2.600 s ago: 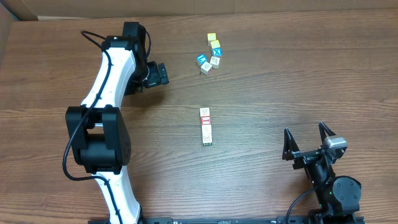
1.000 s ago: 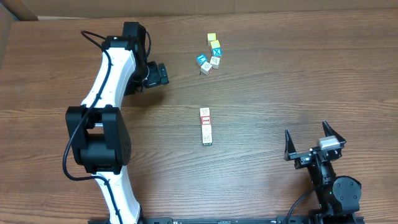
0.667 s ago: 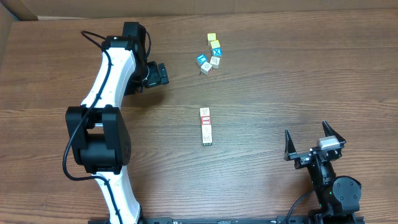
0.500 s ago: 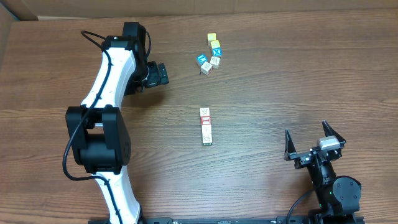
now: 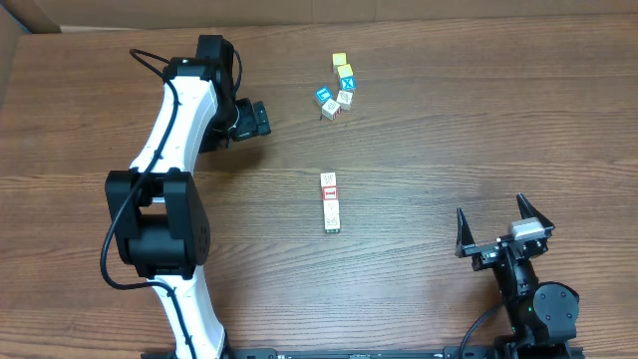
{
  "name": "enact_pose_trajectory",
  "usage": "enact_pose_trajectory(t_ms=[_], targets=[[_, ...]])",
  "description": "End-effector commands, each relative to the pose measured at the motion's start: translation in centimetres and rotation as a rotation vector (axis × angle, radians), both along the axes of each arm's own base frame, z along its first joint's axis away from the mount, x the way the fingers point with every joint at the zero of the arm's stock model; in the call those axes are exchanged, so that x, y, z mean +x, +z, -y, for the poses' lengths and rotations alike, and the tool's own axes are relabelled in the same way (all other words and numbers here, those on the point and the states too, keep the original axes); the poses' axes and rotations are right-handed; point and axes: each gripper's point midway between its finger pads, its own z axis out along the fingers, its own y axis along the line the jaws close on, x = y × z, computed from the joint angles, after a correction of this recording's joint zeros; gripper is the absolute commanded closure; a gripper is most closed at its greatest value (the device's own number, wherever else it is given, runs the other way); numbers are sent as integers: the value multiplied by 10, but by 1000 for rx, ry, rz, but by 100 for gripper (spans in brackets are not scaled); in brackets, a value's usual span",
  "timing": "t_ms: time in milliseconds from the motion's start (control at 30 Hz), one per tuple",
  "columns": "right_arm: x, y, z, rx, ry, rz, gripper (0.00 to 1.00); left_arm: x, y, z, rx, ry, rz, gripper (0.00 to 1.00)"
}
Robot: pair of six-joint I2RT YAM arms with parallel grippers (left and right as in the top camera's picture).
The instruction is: Flip 4 blocks
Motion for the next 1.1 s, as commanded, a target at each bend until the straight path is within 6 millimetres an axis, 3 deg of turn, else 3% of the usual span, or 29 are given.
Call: enact_pose_trajectory(t_ms=[0, 167, 333, 367, 567, 700, 867, 1067], targets=[[0, -2, 2, -3, -9, 3, 0, 7, 27, 4, 2, -6, 72, 0], [0, -2, 2, -3, -9, 3, 0, 5, 81, 5, -5, -10, 201, 0], [0, -2, 2, -3, -9, 3, 0, -11, 164, 4, -16, -10, 400, 0], [0, -2, 2, -3, -9, 3, 0, -19, 188, 4, -19, -9, 459, 0], [0, -2, 2, -3, -9, 3, 0, -66, 279, 1, -33, -8, 700, 0], [0, -2, 2, -3, -9, 3, 0, -99, 323, -1, -39, -8, 832, 0], [0, -2, 2, -3, -9, 3, 0, -133, 340, -3, -42, -8, 873, 0], [0, -2, 2, -3, -9, 3, 0, -171, 319, -5, -35, -9, 752, 0]])
